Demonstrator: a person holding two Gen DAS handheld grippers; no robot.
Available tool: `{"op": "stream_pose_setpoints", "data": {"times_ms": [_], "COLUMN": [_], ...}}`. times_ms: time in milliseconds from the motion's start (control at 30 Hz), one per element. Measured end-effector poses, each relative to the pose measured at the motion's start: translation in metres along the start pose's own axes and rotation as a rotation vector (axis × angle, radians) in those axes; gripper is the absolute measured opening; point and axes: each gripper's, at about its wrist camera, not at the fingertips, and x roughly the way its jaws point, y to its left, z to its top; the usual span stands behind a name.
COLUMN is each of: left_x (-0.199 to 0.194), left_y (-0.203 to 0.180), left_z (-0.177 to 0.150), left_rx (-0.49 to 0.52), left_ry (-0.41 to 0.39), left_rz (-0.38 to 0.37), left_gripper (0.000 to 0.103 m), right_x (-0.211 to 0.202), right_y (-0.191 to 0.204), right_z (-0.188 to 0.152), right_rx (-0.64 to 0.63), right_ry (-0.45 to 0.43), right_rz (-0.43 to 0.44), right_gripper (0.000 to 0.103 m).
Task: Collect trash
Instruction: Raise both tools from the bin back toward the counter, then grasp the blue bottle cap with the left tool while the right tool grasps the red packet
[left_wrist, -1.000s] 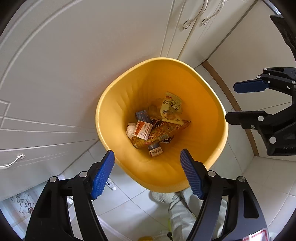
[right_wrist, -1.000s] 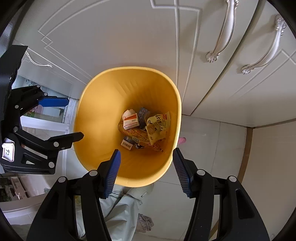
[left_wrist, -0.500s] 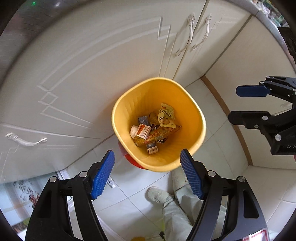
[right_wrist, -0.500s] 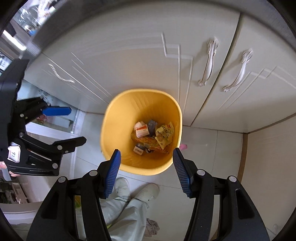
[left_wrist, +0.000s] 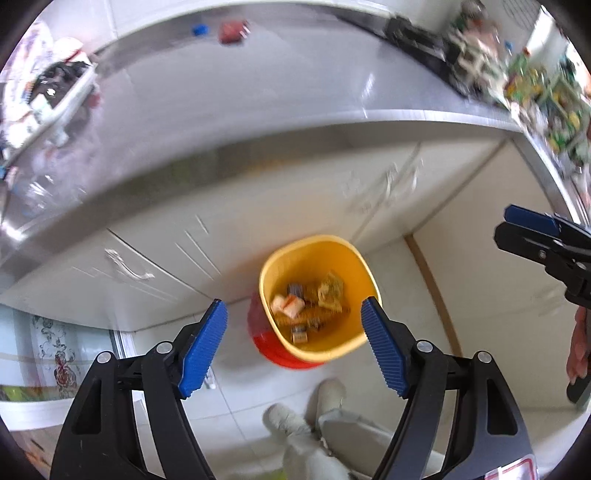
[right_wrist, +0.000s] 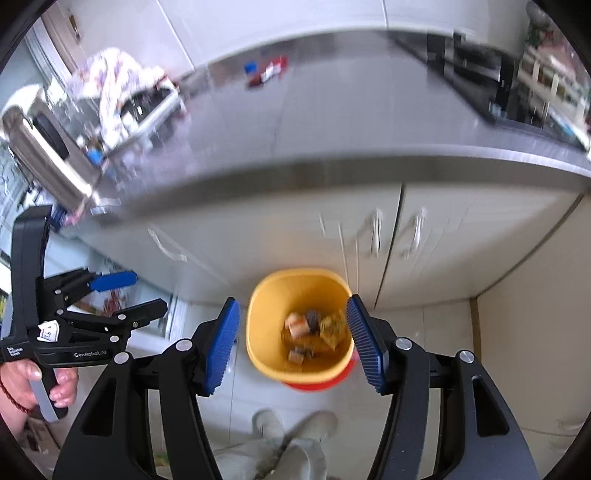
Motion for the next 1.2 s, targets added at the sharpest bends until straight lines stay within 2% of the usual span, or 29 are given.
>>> {"op": "stream_pose_setpoints", "data": {"times_ms": [167,367,567,700,967,1200], "left_x": [-0.025,-0.039,-0.036,-0.02,0.036,0.085], "left_y": [0.01,0.026,0.056,0.088,0.145,0.162], "left_z": [0.032,0.073,0.124,0.171,0.282,0.351], "left_rx": [-0.043,-0.042,-0.038,-0.032,0.028,0.087], "left_ry": [-0.075,-0.157,-0.209,-0.218,-0.171,-0.131], "left_rz": [0.037,0.075,0.093,0.091,0.085,0.06], "left_gripper": [0.075,0.079,0.079,0.079,0.079,0.079], "right_x": [-0.01,-0.015,0.008,0.036,0.113,0.174], "right_y": [0.012,0.023,0.036,0.045,0.065,0.081], "right_z": [0.038,0.076,0.123,0.154,0.224,0.27], "right_rx": [-0.026,-0.043,-0.047,-0.028,0.068,0.089], "right_ry": [-0.07,-0.128,-0.167,-0.179,-0.162,-0.128], "right_rz": [0.01,0.016,-0.008,-0.027,-0.061,-0.127], "right_gripper": [0.062,0.062,0.066,0.068,0.068,0.068]}}
